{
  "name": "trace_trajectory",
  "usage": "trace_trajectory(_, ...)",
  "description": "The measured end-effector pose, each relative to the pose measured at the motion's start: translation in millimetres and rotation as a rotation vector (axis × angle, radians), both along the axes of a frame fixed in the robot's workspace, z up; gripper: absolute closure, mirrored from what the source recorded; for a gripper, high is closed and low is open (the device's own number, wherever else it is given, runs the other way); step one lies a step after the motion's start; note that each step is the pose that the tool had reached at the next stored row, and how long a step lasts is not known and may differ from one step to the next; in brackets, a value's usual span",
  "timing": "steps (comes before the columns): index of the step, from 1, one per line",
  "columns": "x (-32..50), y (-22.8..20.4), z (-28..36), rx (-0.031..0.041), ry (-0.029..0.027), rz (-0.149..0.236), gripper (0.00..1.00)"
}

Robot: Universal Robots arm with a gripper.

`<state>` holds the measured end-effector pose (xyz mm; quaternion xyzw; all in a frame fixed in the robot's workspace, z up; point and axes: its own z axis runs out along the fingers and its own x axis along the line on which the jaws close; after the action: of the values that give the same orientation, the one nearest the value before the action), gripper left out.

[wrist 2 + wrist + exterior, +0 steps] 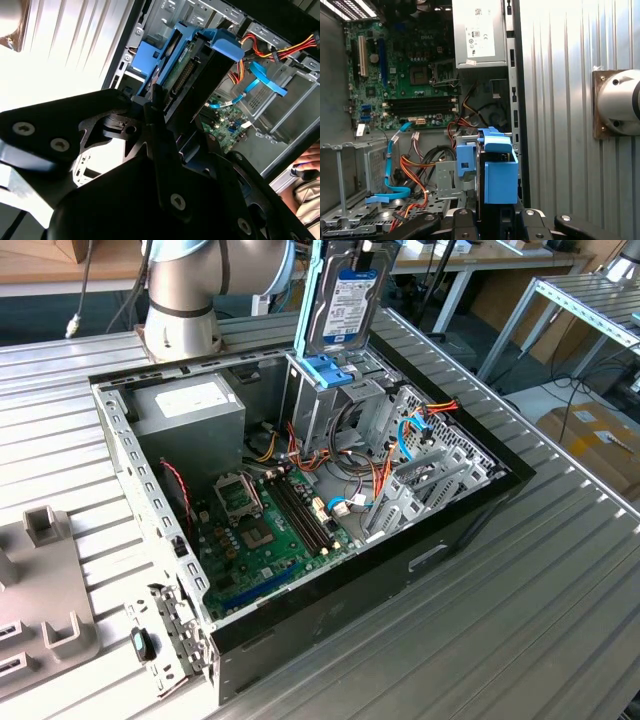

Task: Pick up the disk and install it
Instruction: 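Pick up the disk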

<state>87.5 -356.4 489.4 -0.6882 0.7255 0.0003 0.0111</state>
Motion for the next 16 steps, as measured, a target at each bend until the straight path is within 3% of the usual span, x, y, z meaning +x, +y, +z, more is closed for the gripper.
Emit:
trace_trajectory(8,6.4,-1.1,0.1,-0.0002,0.0000,0.000,0.65)
trace_trajectory(13,6.6,-6.3,0.1,-0.0007,0.0000,0.000,0.65)
trace_trajectory(16,6.6,-9.6,0.0,-0.0060,0.0000,0.000,0.65)
